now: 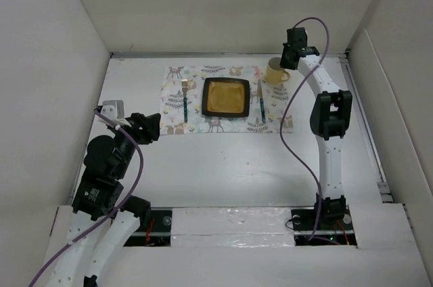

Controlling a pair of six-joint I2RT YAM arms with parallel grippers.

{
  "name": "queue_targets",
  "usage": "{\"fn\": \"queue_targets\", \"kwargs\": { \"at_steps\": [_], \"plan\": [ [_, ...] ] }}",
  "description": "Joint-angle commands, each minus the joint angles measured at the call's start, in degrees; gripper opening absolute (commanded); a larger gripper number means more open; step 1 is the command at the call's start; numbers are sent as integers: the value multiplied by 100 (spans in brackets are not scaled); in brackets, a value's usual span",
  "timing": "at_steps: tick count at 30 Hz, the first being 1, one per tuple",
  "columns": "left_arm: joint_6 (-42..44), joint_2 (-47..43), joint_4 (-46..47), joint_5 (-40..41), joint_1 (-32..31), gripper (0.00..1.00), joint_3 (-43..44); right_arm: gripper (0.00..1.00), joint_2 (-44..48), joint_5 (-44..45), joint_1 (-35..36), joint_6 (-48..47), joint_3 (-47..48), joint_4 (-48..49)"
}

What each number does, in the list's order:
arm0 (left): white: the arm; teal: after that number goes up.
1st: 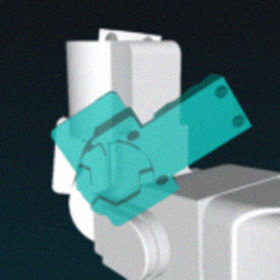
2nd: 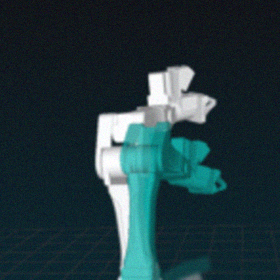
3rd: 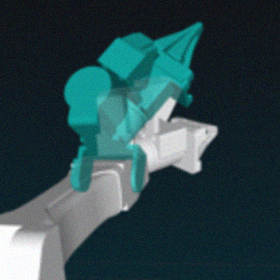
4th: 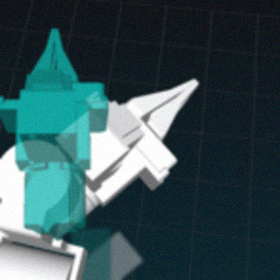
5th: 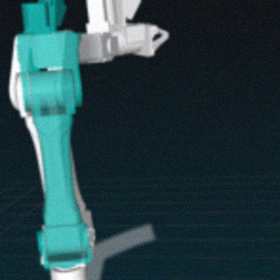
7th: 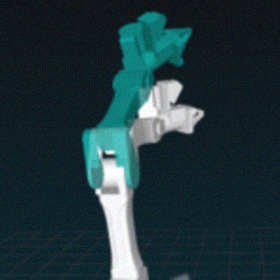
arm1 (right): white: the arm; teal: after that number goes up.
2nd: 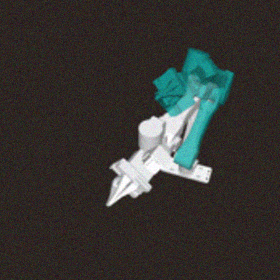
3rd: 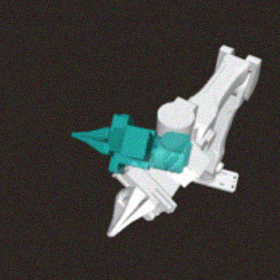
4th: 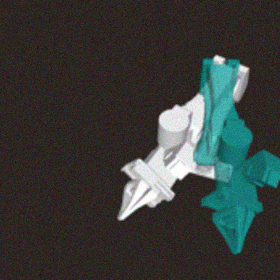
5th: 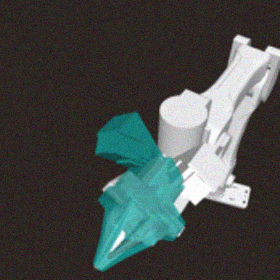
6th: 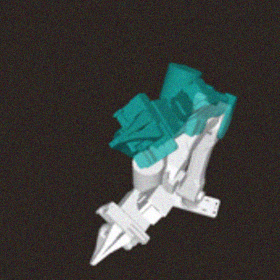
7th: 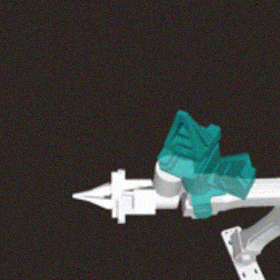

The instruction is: Set the dinner table for one person

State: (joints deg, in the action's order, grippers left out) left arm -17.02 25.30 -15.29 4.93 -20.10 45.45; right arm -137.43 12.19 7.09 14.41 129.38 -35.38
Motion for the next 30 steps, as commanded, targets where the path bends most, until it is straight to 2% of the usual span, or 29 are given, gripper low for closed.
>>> {"fn": "queue_targets", "kwargs": {
  "at_steps": [1, 3, 5, 6, 7, 8, 9, 10, 12, 14, 17, 18, 20, 21, 22, 23, 27, 30],
  "plan": [
    [41, 54, 237, -27, 41, 52, -10, 20, 128, -216, -76, 26, -1, 540],
    [40, 54, 219, -18, 41, 52, -1, 23, 128, -313, -76, 61, -44, 523],
    [49, 28, 246, 8, 41, 53, -1, 34, 242, -348, -76, 62, -150, 627],
    [32, 45, 237, 52, 41, 56, -10, 38, 312, -348, -76, 53, -246, 663],
    [23, 71, 211, 9, 41, 62, -1, 48, 496, -375, -129, 70, -238, 655],
    [23, 72, 211, 8, 41, 62, -1, 48, 497, -375, -129, 70, -238, 655],
    [32, 115, 202, -9, 41, 65, 7, 57, 602, -375, -129, 96, -282, 663],
    [23, 124, 193, -9, 41, 67, 25, 60, 716, -375, -181, 131, -334, 751],
    [14, 142, 175, 34, 41, 71, 16, 73, 1129, -392, -182, 167, -431, 804],
    [5, 142, 184, 26, 41, 77, 25, 79, 1419, -663, -243, 263, -519, 839],
    [-47, 160, 175, 104, 41, 80, 34, 90, 2349, -1059, -243, 351, -1203, 1225],
    [-56, 133, 184, 122, 41, 80, 25, 95, 2917, -1086, -165, 360, -1440, 1339],
    [-74, 98, 202, 105, 41, 80, 16, 95, 3614, -1052, 19, 404, -2449, 1813],
    [-117, 28, 245, 96, 41, 81, 8, 90, 4392, -1017, 99, 448, -2888, 2041],
    [-135, -7, 263, 96, 41, 81, -19, 88, 4817, -982, 186, 518, -3797, 2565],
    [-153, -51, 281, 18, 41, 81, -27, 100, 5196, -981, 274, 501, -4294, 2884],
    [-267, -349, 439, -115, 41, 83, 42, 100, 7173, -832, 818, 781, -6149, 3711],
    [-241, -403, 247, -27, 41, 85, 595, 100, 8966, -394, 943, 808, -7302, 4187]
  ]
}}
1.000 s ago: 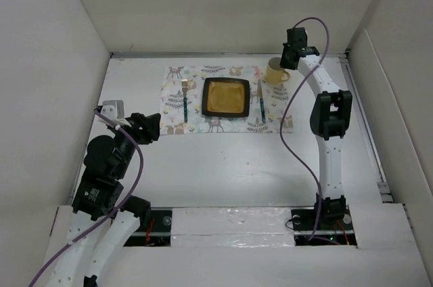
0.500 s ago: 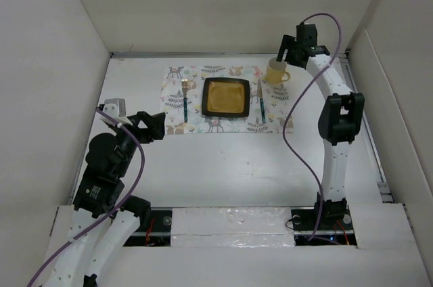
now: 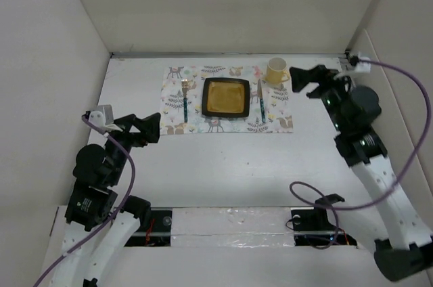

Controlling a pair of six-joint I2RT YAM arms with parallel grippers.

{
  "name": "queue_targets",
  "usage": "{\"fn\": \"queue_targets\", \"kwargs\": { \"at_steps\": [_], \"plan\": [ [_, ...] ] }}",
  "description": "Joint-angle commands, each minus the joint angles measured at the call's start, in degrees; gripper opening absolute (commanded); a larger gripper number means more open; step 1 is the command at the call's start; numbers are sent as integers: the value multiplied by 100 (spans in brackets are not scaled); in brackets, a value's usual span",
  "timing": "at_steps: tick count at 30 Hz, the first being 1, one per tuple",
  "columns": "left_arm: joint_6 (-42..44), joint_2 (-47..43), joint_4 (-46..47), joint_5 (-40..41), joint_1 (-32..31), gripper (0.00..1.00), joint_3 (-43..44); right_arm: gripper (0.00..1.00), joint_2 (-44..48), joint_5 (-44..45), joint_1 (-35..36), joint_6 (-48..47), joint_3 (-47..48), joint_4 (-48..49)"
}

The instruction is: Set the dinner table for one person

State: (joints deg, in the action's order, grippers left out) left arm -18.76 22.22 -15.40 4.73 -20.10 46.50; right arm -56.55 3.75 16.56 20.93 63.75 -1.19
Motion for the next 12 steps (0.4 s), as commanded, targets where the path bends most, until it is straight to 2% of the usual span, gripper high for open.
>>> {"fn": "queue_targets", "kwargs": {
  "at_steps": [1, 3, 4, 8, 12],
  "plan": [
    [-31, -121, 213, 54, 41, 85, 770, 100, 1335, 591, 84, 114, -915, 778],
    [-31, -313, 160, 237, 41, 85, 1183, 100, 3027, 1335, 85, -9, -1161, 307],
    [-31, -419, 186, 326, 41, 86, 1212, 100, 3236, 1469, 85, -1, -1215, 156],
    [-118, -543, 274, 388, 41, 86, 1055, 100, 3695, 1611, 85, -27, -1233, -215],
    [-215, -377, 284, 213, 41, 91, 799, 100, 3415, 1367, 85, 78, -1312, -267]
  ]
}}
